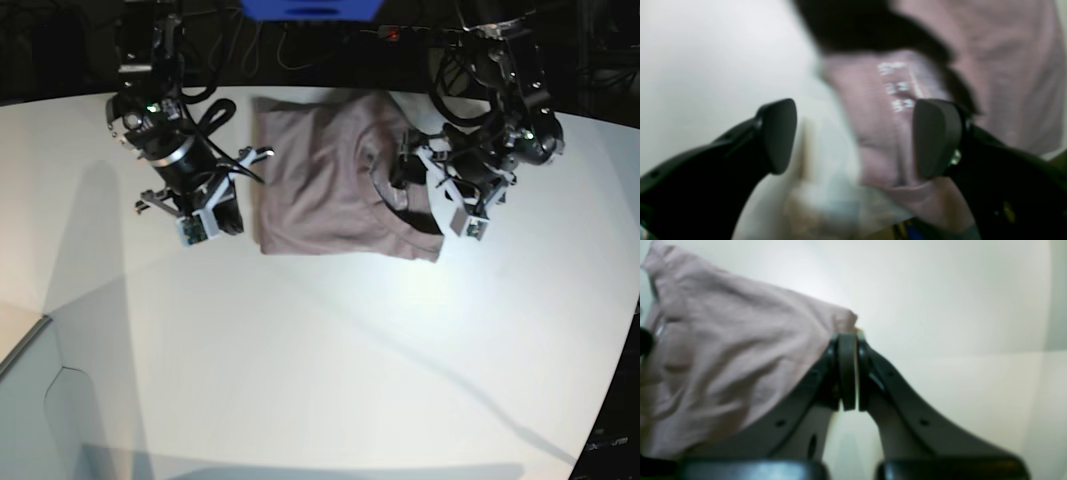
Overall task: Layout the t-shirt on the table in an organized manner, then fold the t-shirt properly
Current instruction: 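Press and tuck the folded bundle's edges with both grippers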
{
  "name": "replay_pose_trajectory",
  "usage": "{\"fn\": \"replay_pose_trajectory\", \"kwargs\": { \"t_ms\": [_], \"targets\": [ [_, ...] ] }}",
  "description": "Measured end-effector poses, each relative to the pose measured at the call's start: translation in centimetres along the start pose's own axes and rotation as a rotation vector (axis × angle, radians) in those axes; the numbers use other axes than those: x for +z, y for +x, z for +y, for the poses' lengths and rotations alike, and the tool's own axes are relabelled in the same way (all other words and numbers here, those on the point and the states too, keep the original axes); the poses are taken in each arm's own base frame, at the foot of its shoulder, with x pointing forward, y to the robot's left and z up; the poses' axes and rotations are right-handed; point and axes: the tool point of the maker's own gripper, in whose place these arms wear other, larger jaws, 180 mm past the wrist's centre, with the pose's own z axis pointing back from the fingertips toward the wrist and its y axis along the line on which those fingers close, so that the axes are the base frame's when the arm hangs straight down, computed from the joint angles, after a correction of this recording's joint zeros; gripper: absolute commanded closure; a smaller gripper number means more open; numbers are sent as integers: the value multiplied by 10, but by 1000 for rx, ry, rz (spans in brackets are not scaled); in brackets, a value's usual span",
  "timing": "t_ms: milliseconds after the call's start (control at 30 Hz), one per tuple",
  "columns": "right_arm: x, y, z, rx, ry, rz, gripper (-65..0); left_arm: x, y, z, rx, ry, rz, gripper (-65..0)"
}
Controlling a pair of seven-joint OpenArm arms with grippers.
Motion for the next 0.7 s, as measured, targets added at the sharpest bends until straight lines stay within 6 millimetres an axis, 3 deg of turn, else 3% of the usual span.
{"fn": "replay_pose_trajectory", "kwargs": {
  "t_ms": [167, 367, 567, 633, 700],
  "targets": [
    [5, -13, -2, 4, -7, 34, 0, -4, 3, -7, 22, -16, -17, -532],
    [5, -13, -1, 3, -5, 35, 0, -25, -10, -15, 75, -68, 22, -532],
    [10, -27, 4, -6, 2, 66, 0, -33, 1, -17, 104, -92, -40, -528],
    [11, -27, 4, -6, 2, 66, 0, -34, 0, -18, 108, -93, -44, -490],
    [11, -27, 1, -10, -6, 65, 0, -35, -2, -18, 111, -95, -39, -378]
  ]
}}
